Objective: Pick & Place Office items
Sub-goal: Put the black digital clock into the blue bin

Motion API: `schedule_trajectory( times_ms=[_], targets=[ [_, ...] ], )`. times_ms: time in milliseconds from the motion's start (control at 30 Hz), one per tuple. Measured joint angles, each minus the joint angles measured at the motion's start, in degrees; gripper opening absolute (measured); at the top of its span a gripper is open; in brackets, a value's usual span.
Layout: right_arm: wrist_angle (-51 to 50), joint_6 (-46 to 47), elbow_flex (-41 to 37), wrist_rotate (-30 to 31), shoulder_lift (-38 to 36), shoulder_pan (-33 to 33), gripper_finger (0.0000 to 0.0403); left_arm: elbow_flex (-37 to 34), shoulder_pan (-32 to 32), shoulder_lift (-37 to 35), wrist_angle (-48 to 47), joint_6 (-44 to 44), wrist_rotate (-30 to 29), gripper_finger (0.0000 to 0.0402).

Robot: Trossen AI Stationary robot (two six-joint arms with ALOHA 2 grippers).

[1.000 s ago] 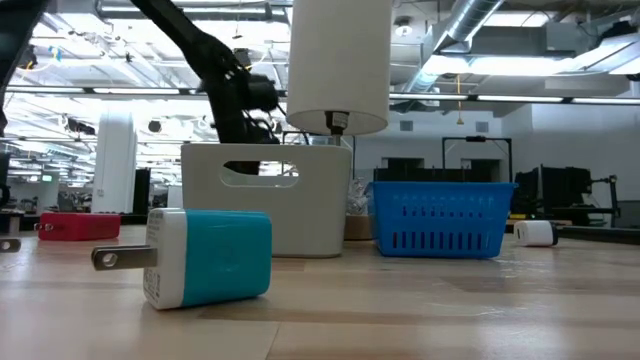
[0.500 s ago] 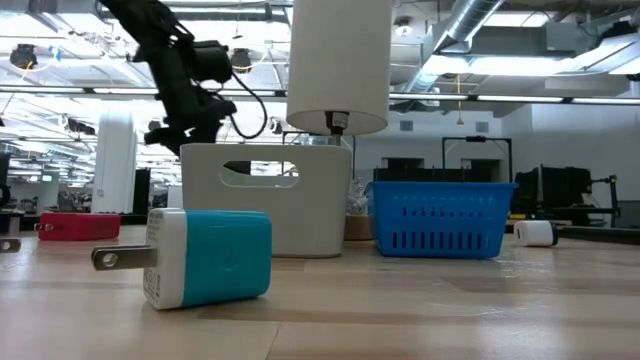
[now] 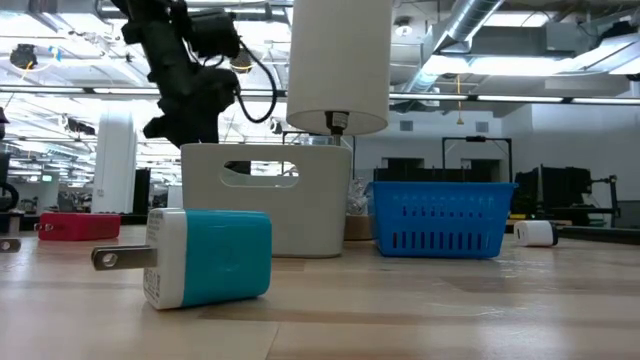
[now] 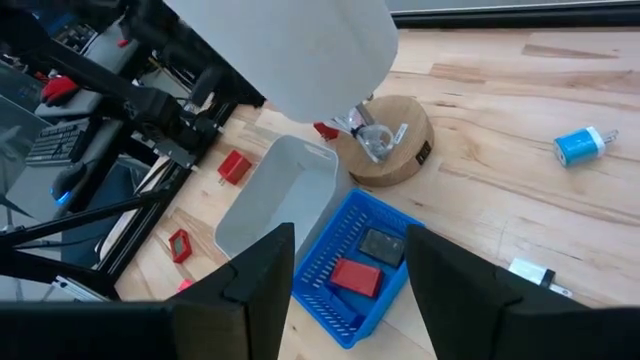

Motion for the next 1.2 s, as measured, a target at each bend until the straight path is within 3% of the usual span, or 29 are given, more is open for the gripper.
schedule_trajectory(
  times_ms=[467,633,933,1200],
  targets=[
    [0.4,-0.2,0.0,1.5,0.0,0.0,0.0184,0.0,-17.6,0.0,4.0,-8.7,-0.4,0.0158],
    [6.5,-8.1,0.0,1.4,0.0,0.0,0.0184,0.0,-22.0,-1.2,10.2,-9.8,2.9,0.0161],
    [30.6,-36.8,0.0,1.3,0.0,-0.4,0.0184,0.1,-25.3,-8.6,21.7,-11.8,10.0,0.0166],
    [52.2,-74.9,0.0,-0.3,0.0,-4.4,0.0184,0.1,-25.2,-9.6,40.7,-17.4,21.9,0.0152]
  ],
)
